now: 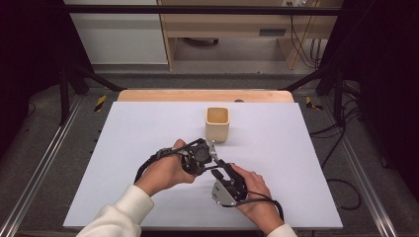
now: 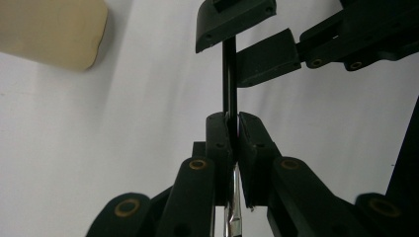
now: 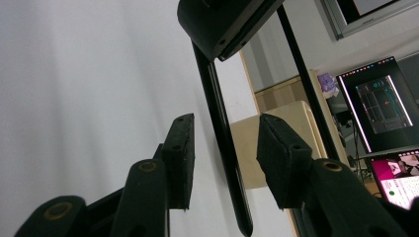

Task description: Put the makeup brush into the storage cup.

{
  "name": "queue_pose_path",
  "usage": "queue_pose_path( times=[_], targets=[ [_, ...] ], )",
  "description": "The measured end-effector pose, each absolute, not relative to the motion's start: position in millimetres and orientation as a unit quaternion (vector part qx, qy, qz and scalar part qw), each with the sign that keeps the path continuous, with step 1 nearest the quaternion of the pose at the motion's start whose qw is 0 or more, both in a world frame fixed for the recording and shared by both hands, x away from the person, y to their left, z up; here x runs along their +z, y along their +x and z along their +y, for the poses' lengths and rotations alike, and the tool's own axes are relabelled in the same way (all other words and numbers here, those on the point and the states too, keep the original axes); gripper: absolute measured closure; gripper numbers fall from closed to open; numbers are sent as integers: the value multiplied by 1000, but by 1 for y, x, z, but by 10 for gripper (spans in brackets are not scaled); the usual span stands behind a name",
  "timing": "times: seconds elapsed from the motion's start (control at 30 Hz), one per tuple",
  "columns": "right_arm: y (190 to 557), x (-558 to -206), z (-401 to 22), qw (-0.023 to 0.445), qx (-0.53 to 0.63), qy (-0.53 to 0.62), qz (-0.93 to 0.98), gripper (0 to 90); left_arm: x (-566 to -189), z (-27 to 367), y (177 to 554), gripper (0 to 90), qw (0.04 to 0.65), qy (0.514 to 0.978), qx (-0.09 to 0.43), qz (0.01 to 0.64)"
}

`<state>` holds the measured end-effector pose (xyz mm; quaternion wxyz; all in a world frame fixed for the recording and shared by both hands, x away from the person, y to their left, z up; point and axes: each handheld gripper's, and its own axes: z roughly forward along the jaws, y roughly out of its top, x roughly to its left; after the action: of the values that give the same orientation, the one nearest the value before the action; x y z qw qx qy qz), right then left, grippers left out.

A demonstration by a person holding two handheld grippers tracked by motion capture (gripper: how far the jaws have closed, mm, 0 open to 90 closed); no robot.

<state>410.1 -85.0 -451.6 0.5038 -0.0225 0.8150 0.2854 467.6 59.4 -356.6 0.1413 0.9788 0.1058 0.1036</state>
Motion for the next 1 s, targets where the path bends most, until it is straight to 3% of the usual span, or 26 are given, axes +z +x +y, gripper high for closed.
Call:
queue_pose_path(
  times=[1.0],
  targets=[
    [409,-454,-76,505,279,-43,816,662,-358,60,470,839,140,979,102,109]
  ],
)
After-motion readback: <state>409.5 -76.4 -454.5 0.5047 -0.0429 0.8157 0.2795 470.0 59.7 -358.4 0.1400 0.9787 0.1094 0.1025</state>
